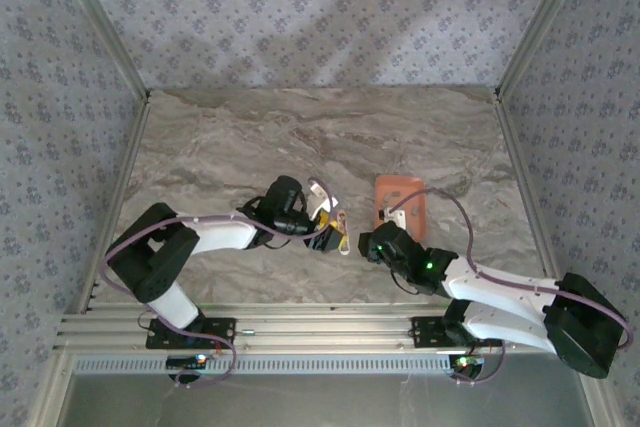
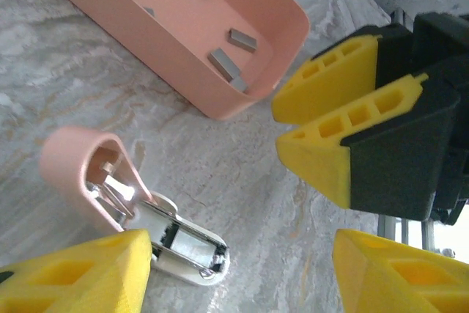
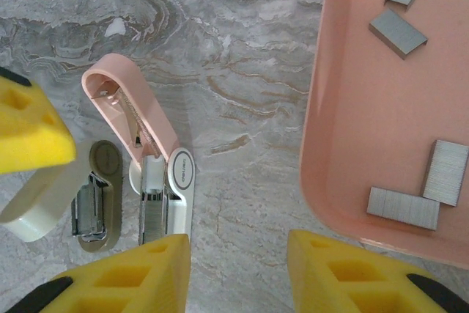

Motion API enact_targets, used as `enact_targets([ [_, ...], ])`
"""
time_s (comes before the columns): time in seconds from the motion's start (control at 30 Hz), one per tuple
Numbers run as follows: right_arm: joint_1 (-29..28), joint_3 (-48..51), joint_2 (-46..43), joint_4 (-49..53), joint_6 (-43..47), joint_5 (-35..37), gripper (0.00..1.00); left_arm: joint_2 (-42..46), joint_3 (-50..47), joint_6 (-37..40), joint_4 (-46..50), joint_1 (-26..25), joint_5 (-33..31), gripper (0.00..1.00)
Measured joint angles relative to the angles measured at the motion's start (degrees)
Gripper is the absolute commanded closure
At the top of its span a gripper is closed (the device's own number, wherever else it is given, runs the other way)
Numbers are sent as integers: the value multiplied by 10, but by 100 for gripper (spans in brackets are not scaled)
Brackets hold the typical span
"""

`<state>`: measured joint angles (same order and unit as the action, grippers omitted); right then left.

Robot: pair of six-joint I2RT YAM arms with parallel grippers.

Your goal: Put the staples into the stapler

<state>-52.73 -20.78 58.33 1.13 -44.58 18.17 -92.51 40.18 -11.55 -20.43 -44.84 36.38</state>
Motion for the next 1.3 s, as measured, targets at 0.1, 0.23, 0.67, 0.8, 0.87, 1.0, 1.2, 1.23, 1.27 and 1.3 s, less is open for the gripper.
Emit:
enact_targets([
  [0.1, 0, 0, 1, -1, 0, 0, 60, 10, -8, -3, 5, -5, -8, 33],
  [0.23, 0, 0, 1, -1, 0, -1, 60, 50, -23, -31, 27, -6, -45, 32],
  [0.67, 0, 0, 1, 0, 3, -2, 60, 129, -3, -219, 230, -5, -136, 34],
  [0.8, 0, 0, 1, -1, 5, -2, 60, 133, -3, -271, 268, -2, -148, 36],
  [0.87, 0, 0, 1, -1, 5, -4, 60, 137, -7, -294, 271, 3, -150, 38],
  [1.0, 0, 0, 1, -1, 5, -4, 59, 139, -19, -347, 267, 16, -150, 41],
  [1.2, 0, 0, 1, -1, 5, -4, 60, 123, -30, -407, 240, 18, -146, 47],
  [1.23, 0, 0, 1, -1, 5, -4, 60, 116, -30, -418, 233, 18, -146, 48],
  [1.27, 0, 0, 1, -1, 5, -4, 60, 111, -30, -423, 229, 18, -145, 49],
  [1.3, 0, 0, 1, 0, 5, -4, 60, 106, -30, -431, 222, 18, -145, 49],
])
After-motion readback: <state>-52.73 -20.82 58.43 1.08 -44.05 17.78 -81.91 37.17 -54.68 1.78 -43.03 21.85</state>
